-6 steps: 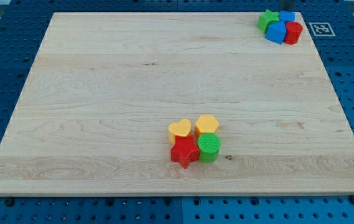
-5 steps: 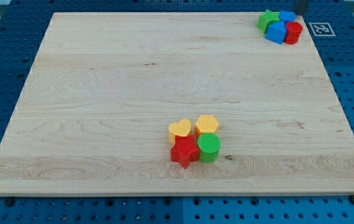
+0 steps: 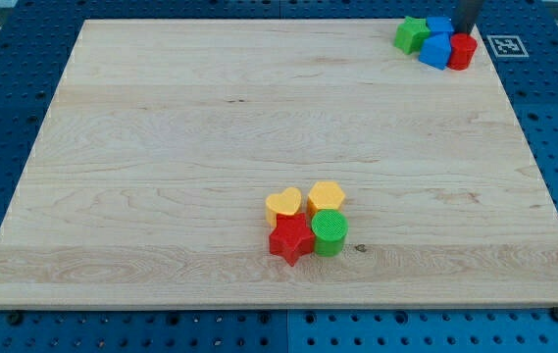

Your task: Separate the blue cube and green star with red circle and the blue triangle

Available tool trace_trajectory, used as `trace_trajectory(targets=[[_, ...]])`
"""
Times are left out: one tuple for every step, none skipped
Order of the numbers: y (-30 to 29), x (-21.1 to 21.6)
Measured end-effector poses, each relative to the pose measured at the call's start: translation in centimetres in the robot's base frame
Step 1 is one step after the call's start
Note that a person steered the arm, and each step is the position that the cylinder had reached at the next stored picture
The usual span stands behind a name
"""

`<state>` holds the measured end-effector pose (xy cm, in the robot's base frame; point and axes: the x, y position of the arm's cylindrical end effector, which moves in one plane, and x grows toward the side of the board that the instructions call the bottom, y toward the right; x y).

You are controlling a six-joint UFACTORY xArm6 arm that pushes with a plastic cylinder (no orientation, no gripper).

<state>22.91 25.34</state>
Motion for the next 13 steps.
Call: trace_trajectory(targets=[[-1.5,-0.1],[-2.8,-0.5],[-4.0,-0.8],[-4.2,-0.8],[-4.9,-0.8],[-7.3,-0.8],[-9.2,-0.1],[-11.1,1.1],[-13.9,2.2],[-17.1,3.3],[-20.4,3.5],[-23.7,3.5],[-24.2,4.3]])
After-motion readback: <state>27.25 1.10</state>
